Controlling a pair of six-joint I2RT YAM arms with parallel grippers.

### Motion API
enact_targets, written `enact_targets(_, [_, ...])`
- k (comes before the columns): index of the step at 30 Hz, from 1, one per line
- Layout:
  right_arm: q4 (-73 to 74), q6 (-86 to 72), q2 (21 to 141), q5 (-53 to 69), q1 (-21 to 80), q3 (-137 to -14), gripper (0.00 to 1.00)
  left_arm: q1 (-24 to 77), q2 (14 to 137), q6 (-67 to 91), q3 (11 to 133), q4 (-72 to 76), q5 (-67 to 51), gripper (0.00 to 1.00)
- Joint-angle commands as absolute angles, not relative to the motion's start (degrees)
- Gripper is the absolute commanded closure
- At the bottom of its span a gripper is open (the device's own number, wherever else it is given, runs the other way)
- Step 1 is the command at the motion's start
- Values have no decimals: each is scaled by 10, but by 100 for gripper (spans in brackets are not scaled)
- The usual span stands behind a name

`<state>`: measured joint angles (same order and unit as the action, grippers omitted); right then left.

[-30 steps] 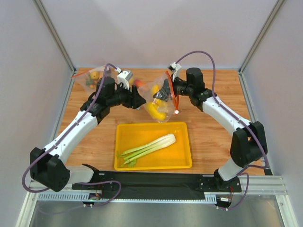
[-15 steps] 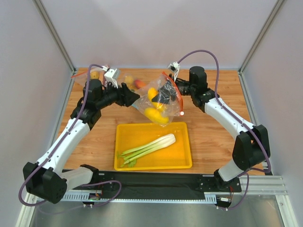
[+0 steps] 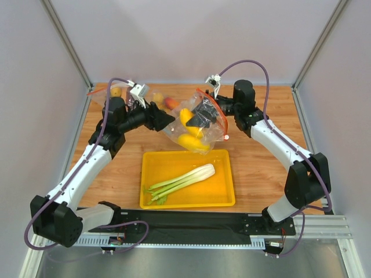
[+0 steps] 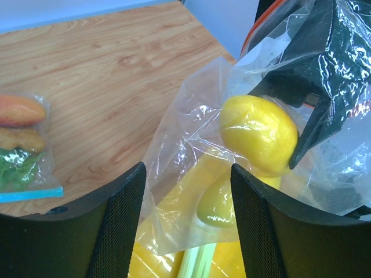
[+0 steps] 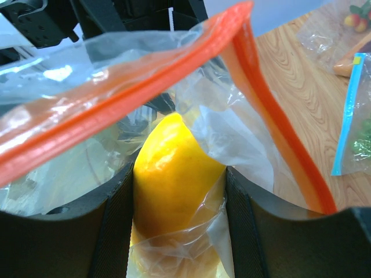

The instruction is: Open the zip-top bag and remove the fake food

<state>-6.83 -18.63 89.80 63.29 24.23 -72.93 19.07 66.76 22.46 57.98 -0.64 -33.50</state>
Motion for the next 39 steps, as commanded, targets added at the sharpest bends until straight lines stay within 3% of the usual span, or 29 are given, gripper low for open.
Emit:
enact_targets(1, [-126, -226, 891, 674, 241, -730, 100, 189, 666, 230, 575, 37, -367, 33])
enact_targets(6, [-154, -251, 897, 690, 241, -730, 100, 188, 689, 250, 574, 66, -417, 38])
enact_targets(8, [-153, -252, 899, 692, 240, -731, 100, 188, 692, 257, 573, 76, -425, 45])
enact_targets(9, [-152, -252, 900, 691, 240, -731, 100, 189, 693, 259, 572, 80, -437, 52])
enact_targets(10, [-149, -252, 902, 689, 239, -732, 100, 188, 692, 265, 569, 86, -443, 68])
enact_targets(13, [-137, -249, 903, 672, 231, -734, 100, 188, 696, 272, 565, 104, -461, 100])
enact_targets(22, [-12, -181, 881, 595, 193, -748, 97, 188, 702, 242, 584, 34, -389, 100])
enact_targets(39, [-25, -133, 967, 378, 201, -782, 93, 202, 874, 238, 644, 45, -320, 100])
